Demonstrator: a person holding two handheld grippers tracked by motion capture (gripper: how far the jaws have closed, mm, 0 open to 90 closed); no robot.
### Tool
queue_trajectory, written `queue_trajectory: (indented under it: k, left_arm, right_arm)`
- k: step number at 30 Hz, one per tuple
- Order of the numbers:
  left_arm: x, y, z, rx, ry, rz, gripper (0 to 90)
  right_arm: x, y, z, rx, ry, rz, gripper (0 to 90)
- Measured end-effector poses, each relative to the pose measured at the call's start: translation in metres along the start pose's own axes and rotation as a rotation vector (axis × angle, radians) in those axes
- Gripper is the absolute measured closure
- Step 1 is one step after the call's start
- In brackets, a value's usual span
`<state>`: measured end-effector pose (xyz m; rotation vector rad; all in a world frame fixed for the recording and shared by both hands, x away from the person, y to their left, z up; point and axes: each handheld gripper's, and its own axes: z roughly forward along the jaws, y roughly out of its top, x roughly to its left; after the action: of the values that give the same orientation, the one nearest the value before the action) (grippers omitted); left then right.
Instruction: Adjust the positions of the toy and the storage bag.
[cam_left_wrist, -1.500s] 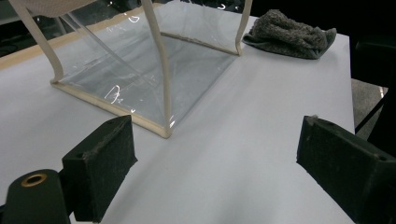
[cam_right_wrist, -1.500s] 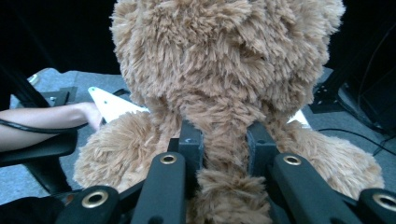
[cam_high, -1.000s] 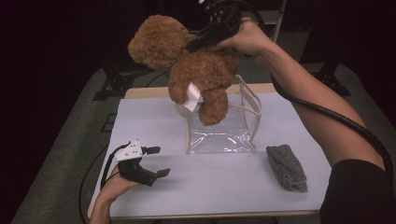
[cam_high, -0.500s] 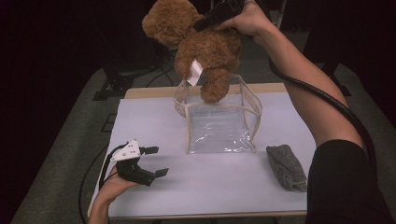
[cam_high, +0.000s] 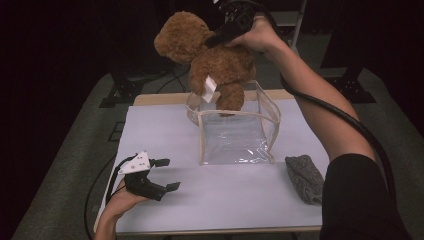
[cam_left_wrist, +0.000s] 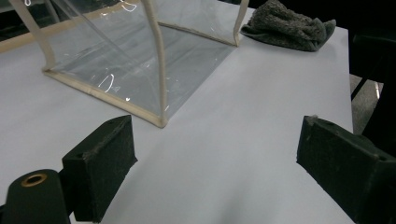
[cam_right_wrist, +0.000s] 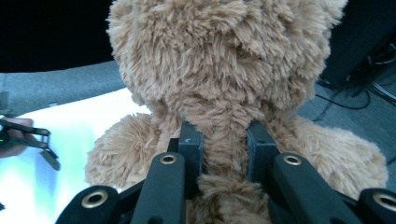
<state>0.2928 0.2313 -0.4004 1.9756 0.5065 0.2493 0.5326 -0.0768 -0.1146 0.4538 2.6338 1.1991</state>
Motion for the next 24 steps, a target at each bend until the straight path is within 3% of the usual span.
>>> queue_trajectory:
  k: [8, 12, 15, 24]
  left_arm:
    - [-0.004, 0.001, 0.001, 0.007, -0.006, 0.011, 10.4]
    - [-0.005, 0.002, 0.0, 0.003, -0.006, 0.01, 10.4]
    - [-0.005, 0.001, 0.0, 0.006, -0.009, 0.012, 10.4]
    - [-0.004, 0.0, 0.002, 0.011, -0.014, 0.007, 10.4]
  right_arm:
    - [0.039, -0.004, 0.005, 0.018, 0.024, -0.021, 72.6]
    - [0.049, -0.008, 0.006, 0.016, 0.043, -0.018, 72.5]
    - [0.048, -0.019, 0.008, 0.023, 0.046, -0.006, 72.4]
    - [0.025, -0.075, 0.012, 0.022, 0.056, 0.106, 72.4]
